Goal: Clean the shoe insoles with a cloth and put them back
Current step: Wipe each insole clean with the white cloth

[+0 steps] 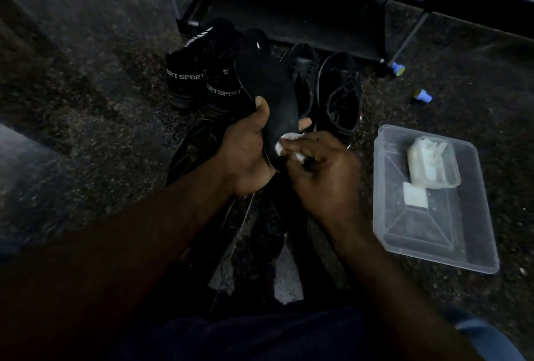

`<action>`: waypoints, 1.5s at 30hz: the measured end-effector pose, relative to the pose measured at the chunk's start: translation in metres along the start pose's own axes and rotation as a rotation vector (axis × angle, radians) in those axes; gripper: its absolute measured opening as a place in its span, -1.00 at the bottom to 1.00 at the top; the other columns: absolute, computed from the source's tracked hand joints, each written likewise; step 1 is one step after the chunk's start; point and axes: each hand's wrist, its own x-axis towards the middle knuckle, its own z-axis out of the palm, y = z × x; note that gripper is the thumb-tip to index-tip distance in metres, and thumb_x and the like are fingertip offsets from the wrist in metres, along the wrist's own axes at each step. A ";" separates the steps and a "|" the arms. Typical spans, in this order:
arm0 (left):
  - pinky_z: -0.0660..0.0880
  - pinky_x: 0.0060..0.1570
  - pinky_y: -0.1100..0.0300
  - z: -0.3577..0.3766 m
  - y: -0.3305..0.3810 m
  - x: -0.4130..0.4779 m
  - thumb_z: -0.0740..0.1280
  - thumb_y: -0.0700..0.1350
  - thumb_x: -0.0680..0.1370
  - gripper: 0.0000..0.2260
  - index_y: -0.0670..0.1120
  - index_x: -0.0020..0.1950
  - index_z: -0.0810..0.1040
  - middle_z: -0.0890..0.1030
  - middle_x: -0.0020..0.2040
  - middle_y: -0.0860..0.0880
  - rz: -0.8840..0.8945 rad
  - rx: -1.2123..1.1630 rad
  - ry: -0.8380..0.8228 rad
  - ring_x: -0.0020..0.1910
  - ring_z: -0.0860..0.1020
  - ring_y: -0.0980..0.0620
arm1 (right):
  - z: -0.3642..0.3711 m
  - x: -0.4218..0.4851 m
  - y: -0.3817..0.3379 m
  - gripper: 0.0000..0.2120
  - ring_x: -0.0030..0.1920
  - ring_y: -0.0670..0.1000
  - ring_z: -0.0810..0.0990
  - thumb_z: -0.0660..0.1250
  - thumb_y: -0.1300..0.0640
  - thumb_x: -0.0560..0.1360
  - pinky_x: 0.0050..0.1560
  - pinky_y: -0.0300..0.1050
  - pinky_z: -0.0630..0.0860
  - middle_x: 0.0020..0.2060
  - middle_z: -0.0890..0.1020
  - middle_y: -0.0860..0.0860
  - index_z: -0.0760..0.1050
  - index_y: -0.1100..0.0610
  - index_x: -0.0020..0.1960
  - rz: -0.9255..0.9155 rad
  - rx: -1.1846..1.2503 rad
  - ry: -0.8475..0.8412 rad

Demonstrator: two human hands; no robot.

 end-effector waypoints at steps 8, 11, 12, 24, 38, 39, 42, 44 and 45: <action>0.62 0.19 0.09 0.006 -0.003 -0.007 -0.02 0.21 0.72 -0.39 -0.23 0.53 0.39 0.53 0.45 -0.19 0.002 0.006 -0.002 0.35 0.58 -0.06 | -0.003 0.004 0.015 -0.83 -0.02 0.02 0.69 0.47 0.16 0.49 0.02 0.09 0.63 -0.03 0.72 -0.04 0.74 0.02 0.06 0.052 -0.089 0.103; 0.61 0.20 0.12 0.005 -0.004 -0.008 -0.03 0.23 0.72 -0.35 -0.26 0.51 0.41 0.55 0.42 -0.20 -0.045 0.027 -0.018 0.37 0.56 -0.10 | 0.002 0.002 0.009 -0.83 0.05 0.01 0.70 0.48 0.19 0.49 0.09 0.05 0.63 0.01 0.73 -0.02 0.74 0.07 0.07 0.007 -0.076 0.068; 0.62 0.17 0.14 0.005 -0.004 -0.008 -0.03 0.24 0.72 -0.35 -0.26 0.49 0.43 0.58 0.38 -0.19 -0.055 0.031 -0.015 0.31 0.61 -0.08 | 0.003 0.002 0.007 -0.82 0.06 0.01 0.69 0.48 0.21 0.49 0.11 0.02 0.63 0.02 0.74 -0.02 0.75 0.08 0.07 -0.016 -0.070 0.052; 0.64 0.14 0.08 0.005 -0.008 -0.006 0.10 0.13 0.73 -0.47 -0.25 0.45 0.50 0.60 0.36 -0.22 0.012 -0.009 0.096 0.23 0.63 -0.12 | 0.002 0.002 0.006 -0.81 0.03 0.00 0.68 0.46 0.13 0.50 0.09 0.00 0.60 0.03 0.74 -0.06 0.74 0.02 0.09 0.013 -0.134 0.033; 0.57 0.26 -0.10 0.005 -0.013 -0.002 0.19 -0.14 0.72 -0.65 -0.18 0.49 0.45 0.59 0.34 -0.28 0.149 0.035 0.175 0.31 0.58 -0.27 | 0.003 0.002 0.004 -0.77 0.03 0.01 0.68 0.48 0.15 0.46 0.08 0.05 0.61 0.01 0.73 -0.07 0.71 0.04 0.12 0.103 -0.108 0.081; 0.57 0.23 -0.07 0.007 -0.014 -0.003 0.19 -0.15 0.72 -0.66 -0.18 0.48 0.45 0.60 0.35 -0.25 0.146 0.054 0.178 0.28 0.60 -0.23 | 0.002 0.003 0.005 -0.77 0.02 0.02 0.68 0.47 0.15 0.46 0.06 0.06 0.62 0.00 0.73 -0.06 0.71 0.05 0.11 0.110 -0.100 0.097; 0.56 0.25 -0.05 0.010 -0.014 -0.006 0.17 -0.15 0.73 -0.66 -0.18 0.48 0.46 0.59 0.36 -0.24 0.129 0.076 0.177 0.34 0.57 -0.22 | -0.001 0.005 0.008 -0.77 0.02 0.03 0.68 0.45 0.16 0.47 0.05 0.07 0.62 0.00 0.72 -0.02 0.72 0.07 0.12 0.096 -0.107 0.113; 0.52 0.32 -0.10 0.010 -0.012 -0.007 0.16 -0.13 0.73 -0.65 -0.20 0.49 0.45 0.57 0.38 -0.27 0.112 0.040 0.152 0.36 0.55 -0.26 | 0.002 0.003 0.007 -0.77 0.06 0.05 0.68 0.45 0.15 0.48 0.09 0.07 0.62 0.03 0.72 0.00 0.73 0.06 0.12 0.079 -0.115 0.096; 0.52 0.32 -0.10 0.010 -0.011 -0.007 0.16 -0.11 0.73 -0.64 -0.20 0.50 0.44 0.55 0.39 -0.29 0.102 0.011 0.138 0.33 0.57 -0.27 | 0.004 0.002 0.006 -0.78 0.07 0.05 0.68 0.46 0.15 0.47 0.10 0.07 0.62 0.03 0.73 0.01 0.73 0.06 0.11 0.064 -0.118 0.085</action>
